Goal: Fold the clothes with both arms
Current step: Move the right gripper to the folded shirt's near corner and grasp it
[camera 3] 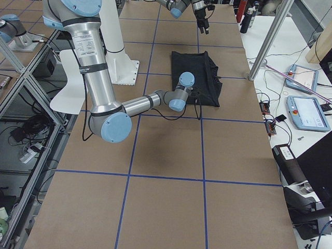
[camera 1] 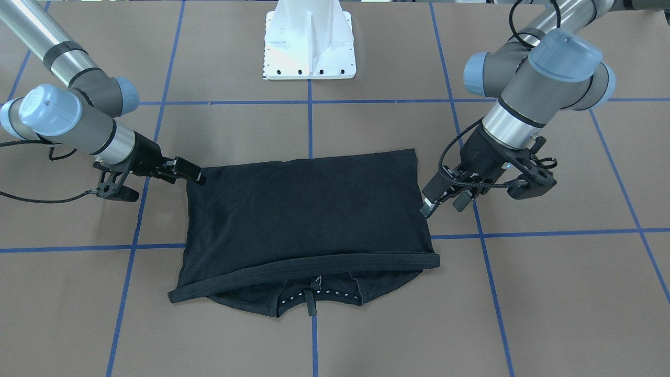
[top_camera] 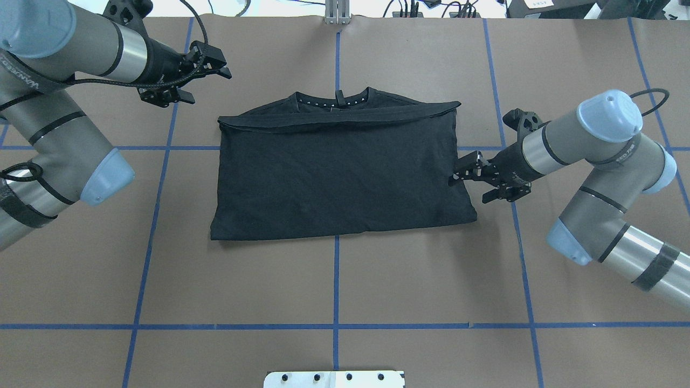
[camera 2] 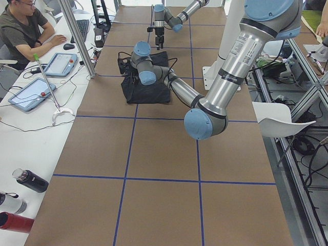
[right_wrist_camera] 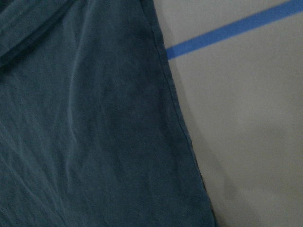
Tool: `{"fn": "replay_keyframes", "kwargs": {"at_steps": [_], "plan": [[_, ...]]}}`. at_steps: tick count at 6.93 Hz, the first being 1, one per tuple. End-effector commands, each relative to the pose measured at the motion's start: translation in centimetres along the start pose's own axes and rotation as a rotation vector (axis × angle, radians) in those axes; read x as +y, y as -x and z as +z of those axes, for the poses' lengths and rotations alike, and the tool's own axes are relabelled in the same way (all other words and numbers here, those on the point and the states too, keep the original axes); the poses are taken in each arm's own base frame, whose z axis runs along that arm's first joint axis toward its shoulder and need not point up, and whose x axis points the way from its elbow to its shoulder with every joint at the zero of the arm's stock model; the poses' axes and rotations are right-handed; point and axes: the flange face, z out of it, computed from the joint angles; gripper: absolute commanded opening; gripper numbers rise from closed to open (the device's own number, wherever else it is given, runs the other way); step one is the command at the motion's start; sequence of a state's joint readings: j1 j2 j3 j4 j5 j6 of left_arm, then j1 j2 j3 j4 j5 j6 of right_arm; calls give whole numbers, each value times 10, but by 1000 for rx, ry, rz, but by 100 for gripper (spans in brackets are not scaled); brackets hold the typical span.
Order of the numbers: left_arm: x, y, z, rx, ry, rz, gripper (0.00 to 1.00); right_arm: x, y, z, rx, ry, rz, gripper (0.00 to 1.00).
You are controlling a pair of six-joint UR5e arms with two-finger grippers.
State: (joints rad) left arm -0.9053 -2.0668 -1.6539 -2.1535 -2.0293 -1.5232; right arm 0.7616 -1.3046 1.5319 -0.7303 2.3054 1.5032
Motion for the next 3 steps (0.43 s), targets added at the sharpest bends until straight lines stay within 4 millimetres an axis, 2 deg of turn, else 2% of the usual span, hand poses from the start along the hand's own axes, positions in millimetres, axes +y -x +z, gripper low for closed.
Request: {"fn": "replay_keyframes", "kwargs": {"at_steps": [1,2,3], "plan": [[1,-1,-1,-1,0,0,100,12,-10,13,20,25,0,99],[1,-1,-1,-2,0,-1,100,13,-12,15,24,28,1,98],[1,-1,-1,-1,0,0,100,13,-11,14,22,29,3,90]]}}
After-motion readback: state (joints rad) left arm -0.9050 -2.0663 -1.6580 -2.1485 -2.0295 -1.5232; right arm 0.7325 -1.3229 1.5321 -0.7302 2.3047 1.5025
